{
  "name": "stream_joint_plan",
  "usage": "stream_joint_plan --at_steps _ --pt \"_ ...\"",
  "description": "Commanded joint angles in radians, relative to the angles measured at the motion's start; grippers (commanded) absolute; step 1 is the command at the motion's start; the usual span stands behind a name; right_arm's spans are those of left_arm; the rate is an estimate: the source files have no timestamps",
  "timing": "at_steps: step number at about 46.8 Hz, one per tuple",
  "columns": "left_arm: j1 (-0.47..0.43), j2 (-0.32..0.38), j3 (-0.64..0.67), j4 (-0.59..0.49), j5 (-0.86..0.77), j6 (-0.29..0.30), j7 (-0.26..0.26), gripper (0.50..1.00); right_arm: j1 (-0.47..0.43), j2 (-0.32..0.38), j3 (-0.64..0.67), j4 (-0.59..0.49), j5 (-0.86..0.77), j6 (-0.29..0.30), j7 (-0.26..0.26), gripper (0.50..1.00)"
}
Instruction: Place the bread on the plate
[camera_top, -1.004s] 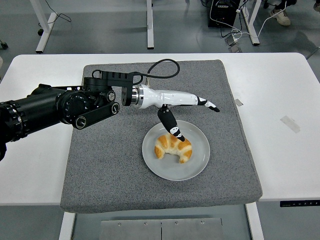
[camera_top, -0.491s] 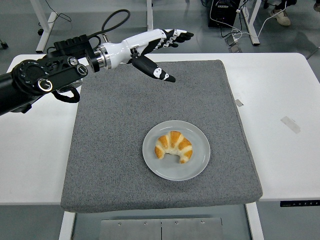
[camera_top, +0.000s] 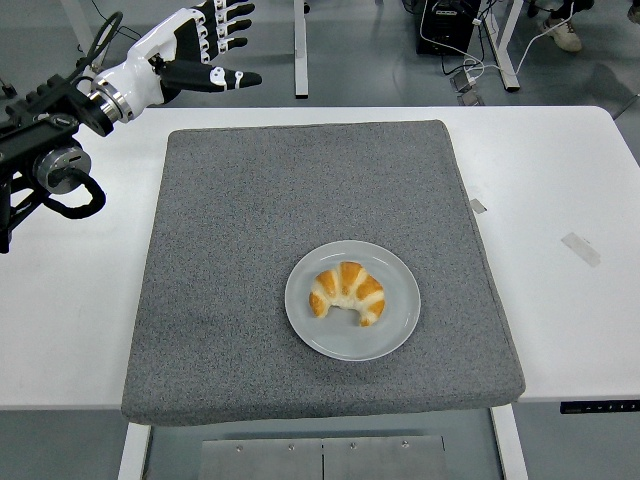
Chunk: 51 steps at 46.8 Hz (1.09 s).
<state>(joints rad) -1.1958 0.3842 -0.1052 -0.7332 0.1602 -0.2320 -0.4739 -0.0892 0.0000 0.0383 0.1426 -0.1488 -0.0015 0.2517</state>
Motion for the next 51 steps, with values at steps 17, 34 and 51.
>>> stream_joint_plan --at_steps 17,34,51 --pt "0.246 -0.013 -0.340 -0.002 -0.123 0.010 0.104 0.975 0.000 0.000 0.002 0.005 0.000 0.002 0.000 1.000" --pt "0.400 -0.142 -0.637 0.000 -0.168 0.014 0.074 0.978 0.000 0.000 0.002 0.012 0.000 0.006 0.000 1.000" --pt "0.418 -0.197 -0.663 0.009 -0.168 0.053 0.060 0.978 -0.001 0.000 0.002 0.011 0.000 0.005 0.000 1.000"
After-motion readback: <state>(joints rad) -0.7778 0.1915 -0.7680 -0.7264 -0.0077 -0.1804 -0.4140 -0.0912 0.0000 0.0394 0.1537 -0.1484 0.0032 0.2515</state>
